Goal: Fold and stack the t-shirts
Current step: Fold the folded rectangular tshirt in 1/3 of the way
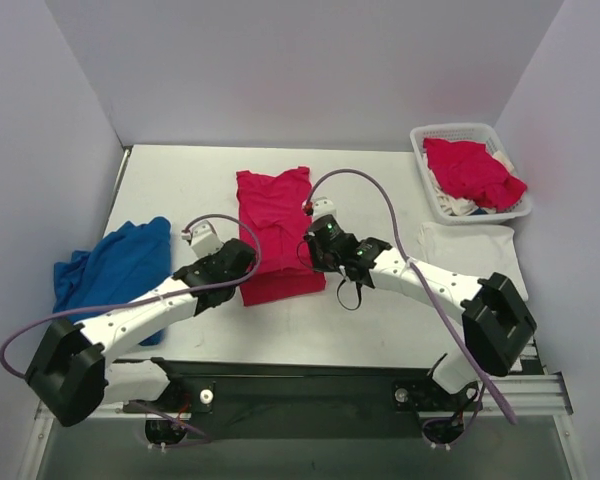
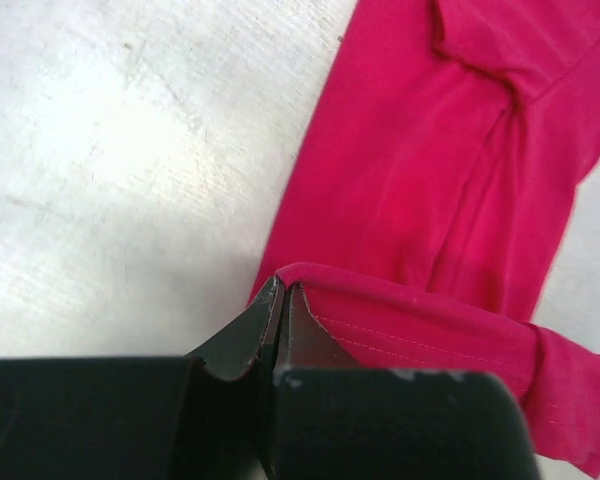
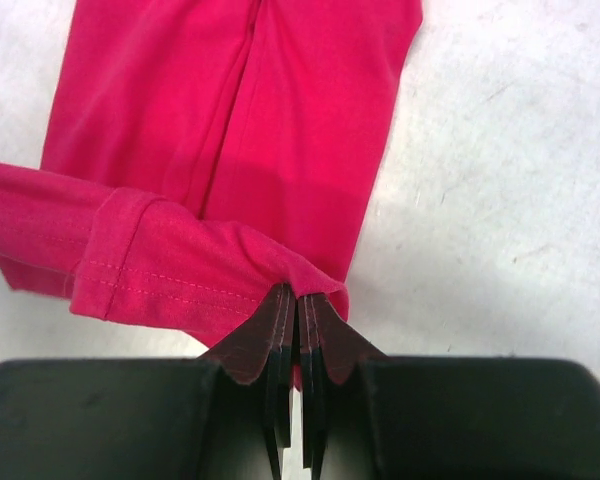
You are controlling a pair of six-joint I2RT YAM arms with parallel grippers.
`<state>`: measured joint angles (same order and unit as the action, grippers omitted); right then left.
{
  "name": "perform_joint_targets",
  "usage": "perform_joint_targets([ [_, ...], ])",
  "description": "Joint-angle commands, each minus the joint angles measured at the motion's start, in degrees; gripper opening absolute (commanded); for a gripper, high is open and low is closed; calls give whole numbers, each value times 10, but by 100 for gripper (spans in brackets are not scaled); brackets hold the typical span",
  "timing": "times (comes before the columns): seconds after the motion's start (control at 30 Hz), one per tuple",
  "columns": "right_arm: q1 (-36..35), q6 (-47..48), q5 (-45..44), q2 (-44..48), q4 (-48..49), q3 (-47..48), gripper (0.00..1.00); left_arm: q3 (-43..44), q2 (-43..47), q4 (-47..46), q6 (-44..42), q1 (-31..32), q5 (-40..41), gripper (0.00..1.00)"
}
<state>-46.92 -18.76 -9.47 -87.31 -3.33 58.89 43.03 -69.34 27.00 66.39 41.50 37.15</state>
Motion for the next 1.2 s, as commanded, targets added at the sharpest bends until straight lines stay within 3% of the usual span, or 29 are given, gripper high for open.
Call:
perform_joint_targets([
  [0.0, 30, 20, 4, -38, 12, 41, 0, 35, -50, -92, -104, -38, -36, 0],
  [0.33, 88, 29, 50, -155, 20, 142, 0, 132, -203, -158, -170, -107, -100, 0],
  [0.8, 123, 15, 79, -255, 8, 235, 0, 214, -283, -149, -180, -166, -123, 0],
  [0.87, 129, 13, 81, -262, 4, 253, 8, 216, -299, -175, -196, -178, -145, 8],
  [0.9, 133, 11, 82, -269, 4, 265, 16, 215, -304, -194, -207, -184, -171, 17],
  [1.0, 141, 11, 82, -280, 3, 285, 24, 221, -327, -259, -242, -209, -219, 40],
  [1.17, 154, 17, 68, -281, -7, 317, 31, 257, -350, -312, -275, -231, -243, 49],
])
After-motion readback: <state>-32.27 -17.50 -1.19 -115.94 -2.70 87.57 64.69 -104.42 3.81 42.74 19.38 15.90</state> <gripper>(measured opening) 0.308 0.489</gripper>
